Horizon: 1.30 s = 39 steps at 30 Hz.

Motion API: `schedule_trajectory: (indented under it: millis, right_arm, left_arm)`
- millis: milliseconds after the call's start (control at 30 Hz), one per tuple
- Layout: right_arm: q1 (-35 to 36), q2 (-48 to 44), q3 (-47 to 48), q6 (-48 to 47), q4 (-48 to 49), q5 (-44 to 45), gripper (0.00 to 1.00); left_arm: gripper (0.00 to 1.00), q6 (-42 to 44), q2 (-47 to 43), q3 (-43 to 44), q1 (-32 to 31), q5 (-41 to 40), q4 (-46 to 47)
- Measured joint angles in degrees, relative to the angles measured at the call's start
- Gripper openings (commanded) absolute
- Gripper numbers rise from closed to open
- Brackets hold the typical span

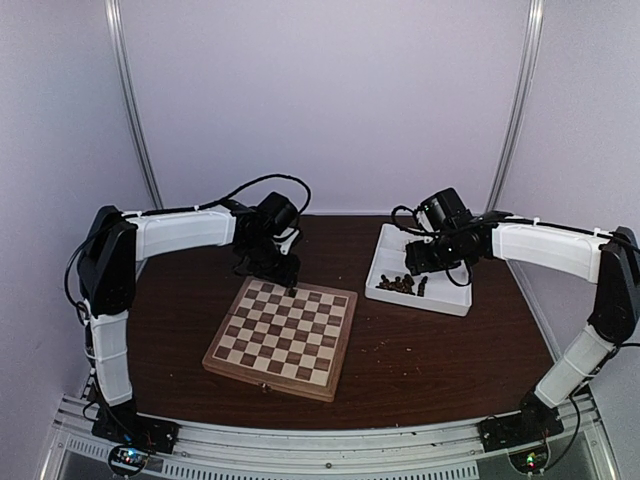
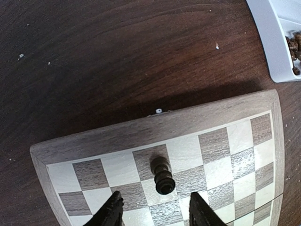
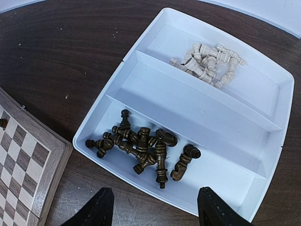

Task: Set up the chess pieces on the board
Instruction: Adjust the chess piece on the chessboard.

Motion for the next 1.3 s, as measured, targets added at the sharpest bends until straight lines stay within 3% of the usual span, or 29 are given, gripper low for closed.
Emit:
schedule_trajectory:
  millis: [100,367,567,833,1100,1300]
  right_arm:
    - [-0.2,-0.2,-0.4,0.0,0.1,0.0,0.64]
    - [-0.7,-1.0,-0.6,-0.3,0.1,0.0,0.64]
    - [-0.7,-1.0,-0.7,-0.4,0.1,0.0,0.64]
    - [-0.9,-1.0,-0.7,-0.4,0.1,0.0,0.64]
    - [-1.0,-1.0,-0.7,-0.4,0.1,0.0,0.64]
    - [-1.0,-1.0,-0.7,-0.4,0.1,0.0,0.64]
  left_arm:
    - [0.44,0.2,0.6,0.7,0.0,0.0,0.0]
    - [0.26,0.2,2.8,3.5,0.0,0.1,-0.7]
    - [0.26,0.3,3.9,4.0,-0.1,0.0,-1.7]
    - [0.09,0.4,3.9,4.1,-0.1,-0.3,-2.4]
    - [0.09,0.6,3.9,4.8,-0.1,-1.8,-3.0]
    - [0.21,0.7,3.9,5.2,-0.1,-1.9,-2.9]
